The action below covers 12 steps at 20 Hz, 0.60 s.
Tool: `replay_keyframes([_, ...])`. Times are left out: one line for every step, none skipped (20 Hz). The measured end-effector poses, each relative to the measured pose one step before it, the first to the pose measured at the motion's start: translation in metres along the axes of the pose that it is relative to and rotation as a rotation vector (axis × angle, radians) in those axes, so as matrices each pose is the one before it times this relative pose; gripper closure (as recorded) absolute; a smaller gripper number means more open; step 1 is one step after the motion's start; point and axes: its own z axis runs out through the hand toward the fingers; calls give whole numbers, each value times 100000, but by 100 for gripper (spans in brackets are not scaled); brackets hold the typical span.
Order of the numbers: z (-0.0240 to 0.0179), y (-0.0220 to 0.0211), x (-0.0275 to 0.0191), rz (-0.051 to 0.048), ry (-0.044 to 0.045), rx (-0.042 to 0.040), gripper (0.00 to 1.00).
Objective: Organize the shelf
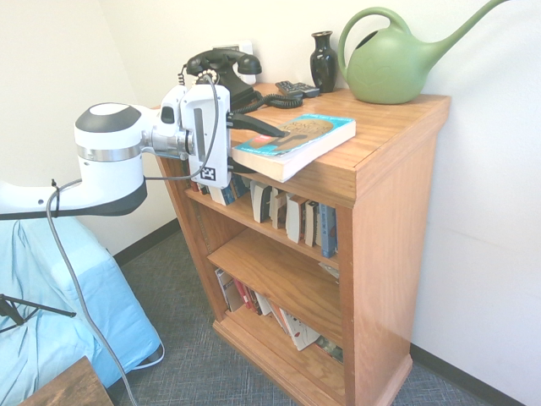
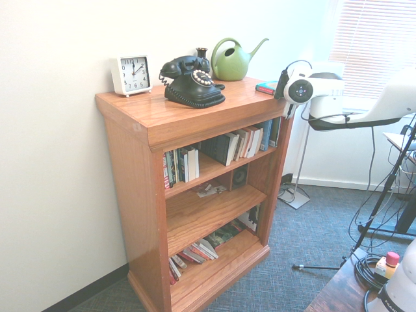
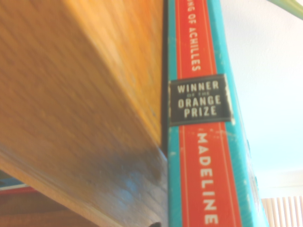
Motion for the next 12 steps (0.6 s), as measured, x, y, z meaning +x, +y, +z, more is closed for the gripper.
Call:
replay_keyframes([86,40,-73,-11,-180,-98,100])
replay_keyframes([113,35,-95,-42,-240,-117,100])
replay_keyframes([130,-2,-116,-99,-277,-91,100])
replay_keyframes([132,-59,-154,-192,-327,-29,100])
replay_keyframes([102,-54,-177,-192,-314,-3,100])
replay_keyframes([31,-1,-55,-50,-95,-18,100])
replay_keyframes([4,33,7,-4,45,-58,100])
replay_keyframes([-14,81,30,66,101,-99,100])
replay_keyframes([-28,99,42,122,87,-80,100])
replay_keyframes([-28,67,33,18,166,-99,100])
replay_keyframes([-25,78,33,54,152,-106,100])
replay_keyframes([-15,74,27,98,48,-62,100])
